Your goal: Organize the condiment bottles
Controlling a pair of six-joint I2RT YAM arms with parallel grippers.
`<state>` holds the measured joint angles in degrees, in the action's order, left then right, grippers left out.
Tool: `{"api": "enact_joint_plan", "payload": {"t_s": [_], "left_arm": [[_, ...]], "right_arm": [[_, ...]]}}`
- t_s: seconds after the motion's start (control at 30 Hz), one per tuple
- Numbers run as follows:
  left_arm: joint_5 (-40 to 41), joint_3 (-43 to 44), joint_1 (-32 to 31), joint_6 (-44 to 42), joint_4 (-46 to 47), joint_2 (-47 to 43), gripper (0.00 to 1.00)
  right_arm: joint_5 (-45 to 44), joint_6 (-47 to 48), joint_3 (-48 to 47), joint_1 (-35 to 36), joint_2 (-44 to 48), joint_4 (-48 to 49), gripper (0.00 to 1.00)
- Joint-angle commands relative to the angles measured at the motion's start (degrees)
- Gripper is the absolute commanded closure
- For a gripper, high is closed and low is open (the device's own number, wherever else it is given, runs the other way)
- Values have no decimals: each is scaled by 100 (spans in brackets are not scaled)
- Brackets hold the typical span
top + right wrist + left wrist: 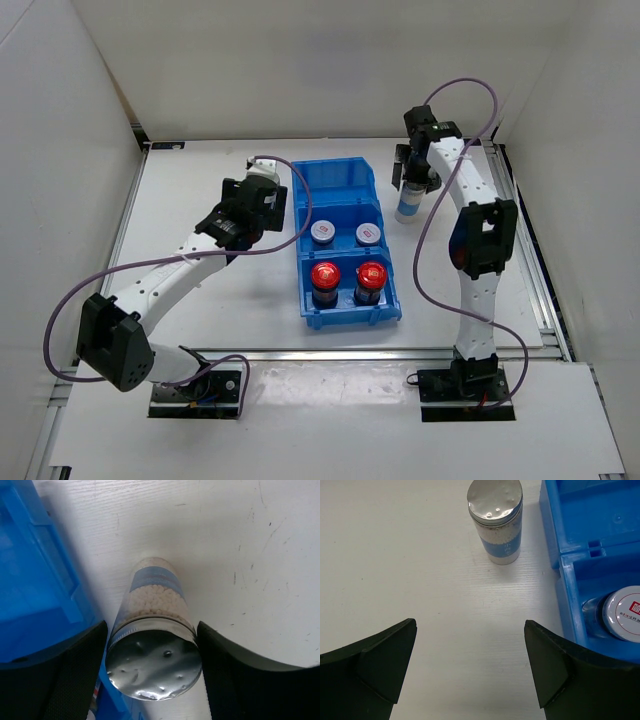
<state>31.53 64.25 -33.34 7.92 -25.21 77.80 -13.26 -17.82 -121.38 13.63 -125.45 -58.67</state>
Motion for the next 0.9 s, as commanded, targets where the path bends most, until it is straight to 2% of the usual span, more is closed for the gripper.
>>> {"api": "enact_joint_plan", "payload": {"t_s": [0.0,0.03,0.1,0.13,0.23,0.33,0.43,0.5,0.7,0.77,0.87], "left_arm": [[82,211,-6,-1,78,-55,1],[82,211,-6,-1,78,-54,1],[82,211,-6,-1,25,-54,1],[82,211,-6,-1,25,-54,1],[82,211,-6,-1,25,-54,1],[82,211,-6,-1,25,-54,1],[134,264,-6,-1,25,-2,1],[134,264,-6,-1,25,-2,1],[134,316,-6,-1,25,51,1],[134,316,-6,-1,25,51,1],[134,316,-6,-54,25,51,1]], "right_arm": [[95,-63,-167,0,38,-74,25],[95,-63,-97,0,99,-13,37],[95,-63,-35,0,274,49,48],[-44,-63,-35,0,345,119,62],[-177,-186,-35,0,731,224,81],[-371,-239,36,0,1267,574,93],[-371,-186,176,192,1716,979,99],[-310,-46,-95,342,1769,981,100],[479,226,-886,649,1252,919,100],[779,367,-1359,807,831,710,100],[921,428,-1746,887,479,534,100]]}}
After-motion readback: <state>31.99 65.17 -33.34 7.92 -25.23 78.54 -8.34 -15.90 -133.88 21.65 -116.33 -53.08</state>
